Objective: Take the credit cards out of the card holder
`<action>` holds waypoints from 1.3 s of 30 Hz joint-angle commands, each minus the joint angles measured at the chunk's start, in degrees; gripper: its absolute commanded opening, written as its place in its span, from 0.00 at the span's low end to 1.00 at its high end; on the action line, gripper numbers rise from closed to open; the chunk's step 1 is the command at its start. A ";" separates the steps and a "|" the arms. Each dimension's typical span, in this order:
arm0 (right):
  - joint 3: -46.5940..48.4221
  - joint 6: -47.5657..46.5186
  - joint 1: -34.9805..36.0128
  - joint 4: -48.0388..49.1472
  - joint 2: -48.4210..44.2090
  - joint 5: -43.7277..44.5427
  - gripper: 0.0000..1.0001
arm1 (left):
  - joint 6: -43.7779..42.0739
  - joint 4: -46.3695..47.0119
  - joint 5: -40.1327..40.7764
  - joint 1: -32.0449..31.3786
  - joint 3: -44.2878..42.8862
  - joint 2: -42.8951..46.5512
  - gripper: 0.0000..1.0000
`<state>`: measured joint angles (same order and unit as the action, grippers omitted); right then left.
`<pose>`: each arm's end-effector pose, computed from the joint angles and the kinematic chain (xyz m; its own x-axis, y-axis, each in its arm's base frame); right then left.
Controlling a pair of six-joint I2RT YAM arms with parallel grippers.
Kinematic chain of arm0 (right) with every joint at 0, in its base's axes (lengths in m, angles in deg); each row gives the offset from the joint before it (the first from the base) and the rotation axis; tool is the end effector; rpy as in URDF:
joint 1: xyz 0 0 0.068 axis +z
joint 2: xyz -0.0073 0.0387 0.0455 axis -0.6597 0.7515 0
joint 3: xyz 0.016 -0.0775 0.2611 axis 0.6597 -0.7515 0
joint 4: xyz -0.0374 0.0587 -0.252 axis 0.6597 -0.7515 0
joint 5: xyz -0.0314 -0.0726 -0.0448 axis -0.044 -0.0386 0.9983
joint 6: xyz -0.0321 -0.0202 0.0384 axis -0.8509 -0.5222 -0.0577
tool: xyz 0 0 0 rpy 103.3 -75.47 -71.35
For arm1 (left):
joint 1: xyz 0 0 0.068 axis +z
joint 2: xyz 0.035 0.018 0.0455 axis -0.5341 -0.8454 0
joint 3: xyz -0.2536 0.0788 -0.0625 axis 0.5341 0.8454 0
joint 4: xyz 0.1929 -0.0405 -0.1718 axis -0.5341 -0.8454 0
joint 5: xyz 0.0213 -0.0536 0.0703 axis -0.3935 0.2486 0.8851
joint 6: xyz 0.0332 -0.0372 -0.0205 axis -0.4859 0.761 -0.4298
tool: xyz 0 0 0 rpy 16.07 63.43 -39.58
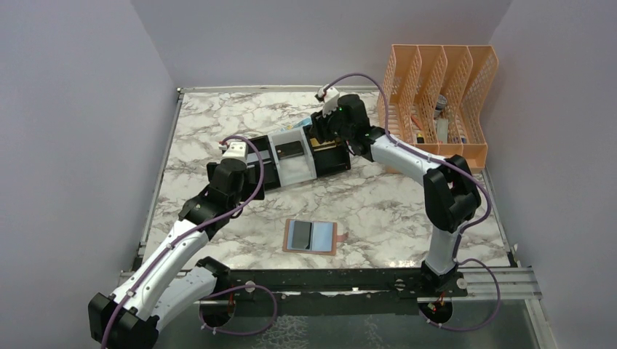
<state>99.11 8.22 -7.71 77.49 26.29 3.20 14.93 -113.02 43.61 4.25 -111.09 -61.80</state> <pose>0.3665 0.2481 0.2521 -0.3087 -0.3164 -0.8970 -0.6660 0.7452 -0.0337 0.1659 -0.0740 0.2750 -0.5497 -0.0420 -0.8343 0.0086 0.9984 -0.0560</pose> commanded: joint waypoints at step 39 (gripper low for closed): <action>2.23 31.64 5.73 -26.93 1.85 15.80 0.28 | -0.53 0.38 -1.04 1.11 -0.46 0.34 0.99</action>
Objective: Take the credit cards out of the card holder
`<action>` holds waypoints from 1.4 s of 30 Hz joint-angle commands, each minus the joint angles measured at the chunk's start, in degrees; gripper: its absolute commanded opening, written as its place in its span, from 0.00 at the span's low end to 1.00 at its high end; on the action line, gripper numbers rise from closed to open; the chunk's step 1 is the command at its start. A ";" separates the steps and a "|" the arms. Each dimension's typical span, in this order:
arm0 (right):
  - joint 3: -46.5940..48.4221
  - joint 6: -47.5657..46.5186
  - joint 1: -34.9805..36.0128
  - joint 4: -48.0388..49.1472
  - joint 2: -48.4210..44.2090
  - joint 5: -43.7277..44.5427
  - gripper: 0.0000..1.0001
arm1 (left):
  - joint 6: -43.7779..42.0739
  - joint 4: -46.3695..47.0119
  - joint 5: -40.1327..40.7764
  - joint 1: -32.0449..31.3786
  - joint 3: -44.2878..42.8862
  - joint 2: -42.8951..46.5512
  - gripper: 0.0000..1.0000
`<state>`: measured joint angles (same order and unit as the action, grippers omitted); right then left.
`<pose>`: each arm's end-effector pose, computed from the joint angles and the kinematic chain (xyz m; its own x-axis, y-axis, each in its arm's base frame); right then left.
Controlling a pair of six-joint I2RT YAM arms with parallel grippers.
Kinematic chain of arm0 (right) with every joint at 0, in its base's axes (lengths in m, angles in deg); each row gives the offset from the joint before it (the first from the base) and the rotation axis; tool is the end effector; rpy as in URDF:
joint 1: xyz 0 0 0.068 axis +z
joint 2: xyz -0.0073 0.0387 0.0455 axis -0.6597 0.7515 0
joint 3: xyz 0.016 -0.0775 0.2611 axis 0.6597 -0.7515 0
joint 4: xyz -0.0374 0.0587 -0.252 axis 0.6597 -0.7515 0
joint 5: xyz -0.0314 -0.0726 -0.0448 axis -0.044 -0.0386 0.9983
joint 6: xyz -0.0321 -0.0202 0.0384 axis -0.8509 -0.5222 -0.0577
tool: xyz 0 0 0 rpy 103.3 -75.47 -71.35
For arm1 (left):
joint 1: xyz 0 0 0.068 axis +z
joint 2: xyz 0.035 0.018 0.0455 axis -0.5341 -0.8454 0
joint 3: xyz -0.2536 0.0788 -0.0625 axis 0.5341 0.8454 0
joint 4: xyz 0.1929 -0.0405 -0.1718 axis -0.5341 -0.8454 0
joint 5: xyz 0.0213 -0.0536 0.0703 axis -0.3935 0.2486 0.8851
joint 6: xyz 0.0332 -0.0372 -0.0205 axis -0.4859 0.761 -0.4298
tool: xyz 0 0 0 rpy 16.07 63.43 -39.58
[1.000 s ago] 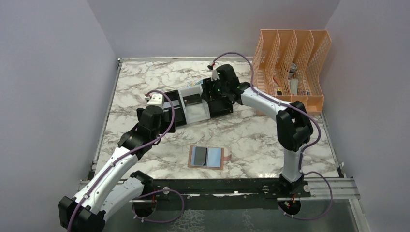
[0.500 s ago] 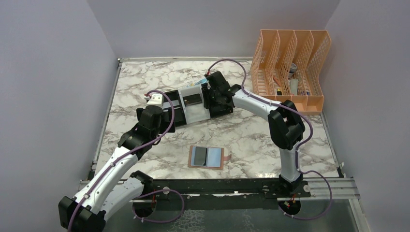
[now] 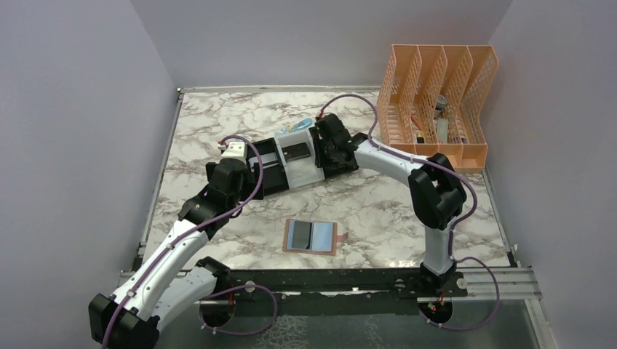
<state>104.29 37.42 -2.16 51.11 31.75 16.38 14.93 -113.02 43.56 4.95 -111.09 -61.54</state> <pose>0.3390 0.2704 0.2033 -0.7981 -0.1317 -0.5880 -0.2734 0.9488 0.1585 0.1662 -0.0716 0.2757 -0.5460 -0.0505 -0.8362 -0.0027 0.9983 -0.0585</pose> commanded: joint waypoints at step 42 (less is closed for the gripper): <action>-56.09 22.83 1.38 35.43 -48.01 -38.00 0.49 | 20.87 13.82 -37.89 0.28 14.98 5.70 0.82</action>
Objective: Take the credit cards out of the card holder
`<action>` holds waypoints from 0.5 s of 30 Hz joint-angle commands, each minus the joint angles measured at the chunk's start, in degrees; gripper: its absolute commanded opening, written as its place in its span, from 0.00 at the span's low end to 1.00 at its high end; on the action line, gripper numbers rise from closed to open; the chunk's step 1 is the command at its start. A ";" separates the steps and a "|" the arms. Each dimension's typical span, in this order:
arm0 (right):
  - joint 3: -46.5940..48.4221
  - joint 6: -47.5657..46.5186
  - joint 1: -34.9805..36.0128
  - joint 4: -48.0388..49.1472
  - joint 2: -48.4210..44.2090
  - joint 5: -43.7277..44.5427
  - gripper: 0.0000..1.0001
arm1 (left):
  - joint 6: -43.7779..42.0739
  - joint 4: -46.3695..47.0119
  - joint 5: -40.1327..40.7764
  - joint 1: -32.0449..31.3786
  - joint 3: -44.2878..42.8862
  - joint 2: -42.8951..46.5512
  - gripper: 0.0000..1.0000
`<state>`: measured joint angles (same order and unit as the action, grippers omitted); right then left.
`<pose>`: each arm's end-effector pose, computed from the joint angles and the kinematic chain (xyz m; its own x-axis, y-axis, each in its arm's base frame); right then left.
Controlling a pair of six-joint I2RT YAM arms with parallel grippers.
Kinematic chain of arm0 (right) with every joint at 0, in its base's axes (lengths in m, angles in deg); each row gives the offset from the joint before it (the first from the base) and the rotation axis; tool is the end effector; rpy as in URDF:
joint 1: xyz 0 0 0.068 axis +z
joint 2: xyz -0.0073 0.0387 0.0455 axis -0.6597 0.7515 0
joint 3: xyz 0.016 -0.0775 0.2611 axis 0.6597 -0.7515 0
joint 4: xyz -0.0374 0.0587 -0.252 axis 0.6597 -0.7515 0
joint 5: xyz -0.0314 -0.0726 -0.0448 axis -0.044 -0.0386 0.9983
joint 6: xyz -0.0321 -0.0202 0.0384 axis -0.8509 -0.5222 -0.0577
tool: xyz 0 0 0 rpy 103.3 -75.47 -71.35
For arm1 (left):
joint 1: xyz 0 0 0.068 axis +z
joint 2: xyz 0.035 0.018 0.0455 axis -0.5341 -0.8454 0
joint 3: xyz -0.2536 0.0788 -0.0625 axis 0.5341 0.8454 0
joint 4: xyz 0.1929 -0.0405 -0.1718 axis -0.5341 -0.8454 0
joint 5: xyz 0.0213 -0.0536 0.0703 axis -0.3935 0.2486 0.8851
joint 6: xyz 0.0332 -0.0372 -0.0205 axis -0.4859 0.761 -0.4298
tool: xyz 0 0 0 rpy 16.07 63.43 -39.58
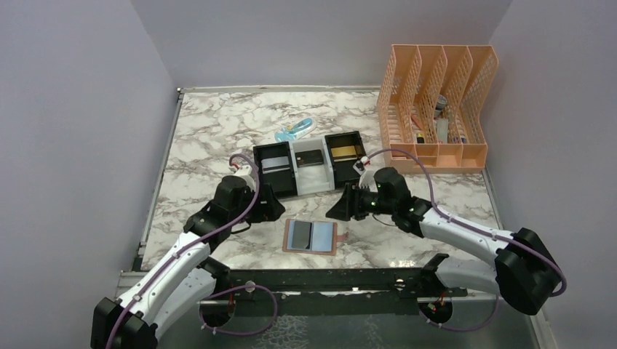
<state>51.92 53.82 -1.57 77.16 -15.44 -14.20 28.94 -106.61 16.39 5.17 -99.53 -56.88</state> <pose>0.1752 0.1643 0.2109 -0.8601 0.0531 -0.5073 -0.3833 0.5888 0.7116 0.1478 -0.0801 0.2283 -0.7285 -0.2266 -0.6465 0.1651 0.8578 -0.4867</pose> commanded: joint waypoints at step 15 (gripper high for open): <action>-4.44 12.46 9.63 15.55 12.24 -2.50 0.35 | 10.89 17.92 -5.36 -13.45 7.24 -8.41 0.44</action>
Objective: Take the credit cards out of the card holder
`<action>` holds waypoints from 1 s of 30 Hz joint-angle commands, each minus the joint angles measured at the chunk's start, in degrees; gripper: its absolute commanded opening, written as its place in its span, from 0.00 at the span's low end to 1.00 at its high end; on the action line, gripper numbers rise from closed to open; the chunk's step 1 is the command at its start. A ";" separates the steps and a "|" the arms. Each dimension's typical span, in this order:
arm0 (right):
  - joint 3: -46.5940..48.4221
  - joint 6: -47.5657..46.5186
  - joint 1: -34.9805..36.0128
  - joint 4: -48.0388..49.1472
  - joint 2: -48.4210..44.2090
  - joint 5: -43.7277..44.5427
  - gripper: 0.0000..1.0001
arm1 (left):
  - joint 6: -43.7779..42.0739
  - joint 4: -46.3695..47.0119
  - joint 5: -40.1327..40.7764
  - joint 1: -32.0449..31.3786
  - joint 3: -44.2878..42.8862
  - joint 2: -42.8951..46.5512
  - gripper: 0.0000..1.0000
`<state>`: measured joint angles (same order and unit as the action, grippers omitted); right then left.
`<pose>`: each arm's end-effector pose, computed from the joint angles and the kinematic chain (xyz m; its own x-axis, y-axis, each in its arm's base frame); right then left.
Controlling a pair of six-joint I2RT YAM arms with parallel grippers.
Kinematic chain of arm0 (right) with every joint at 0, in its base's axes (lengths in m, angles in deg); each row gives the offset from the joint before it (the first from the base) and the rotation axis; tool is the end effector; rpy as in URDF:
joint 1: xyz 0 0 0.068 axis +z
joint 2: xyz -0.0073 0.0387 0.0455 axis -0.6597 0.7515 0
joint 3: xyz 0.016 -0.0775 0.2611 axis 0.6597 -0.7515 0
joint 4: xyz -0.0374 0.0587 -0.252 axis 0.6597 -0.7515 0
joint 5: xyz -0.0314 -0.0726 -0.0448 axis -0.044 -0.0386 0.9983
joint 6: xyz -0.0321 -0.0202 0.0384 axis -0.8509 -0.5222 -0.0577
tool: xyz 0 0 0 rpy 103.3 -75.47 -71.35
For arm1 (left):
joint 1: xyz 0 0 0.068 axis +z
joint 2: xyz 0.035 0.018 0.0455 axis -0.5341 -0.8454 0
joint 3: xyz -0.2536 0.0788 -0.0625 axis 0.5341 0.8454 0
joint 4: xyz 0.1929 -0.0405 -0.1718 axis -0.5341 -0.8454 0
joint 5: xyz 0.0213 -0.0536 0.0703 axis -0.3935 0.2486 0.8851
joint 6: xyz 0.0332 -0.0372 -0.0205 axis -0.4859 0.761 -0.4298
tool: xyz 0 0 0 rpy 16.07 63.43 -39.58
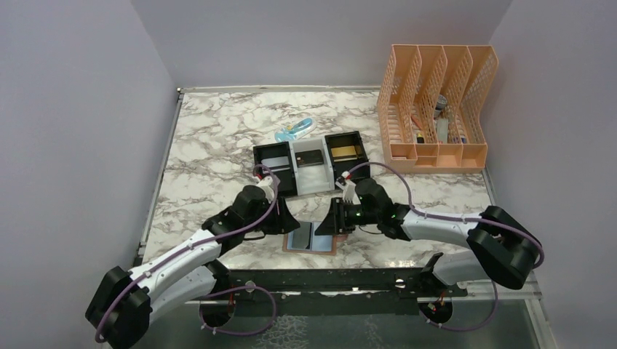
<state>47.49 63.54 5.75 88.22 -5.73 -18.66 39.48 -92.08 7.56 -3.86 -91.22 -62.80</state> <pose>0.1576 0.1940 0.1663 -0.9483 -0.0299 -0.3160 -0.2838 0.5259 0.8018 0.1392 -0.1132 0.1863 -0.8506 -0.1946 -0.4886 0.2173 0.7160 -0.6634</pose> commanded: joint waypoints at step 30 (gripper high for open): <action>0.44 7.03 3.84 13.32 16.17 6.73 0.26 | 3.14 7.69 8.89 -10.51 5.80 -5.64 0.29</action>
<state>46.98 70.36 9.29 99.32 9.72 -14.02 42.30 -84.91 14.91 -13.67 -86.21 -68.95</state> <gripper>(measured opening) 0.262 0.293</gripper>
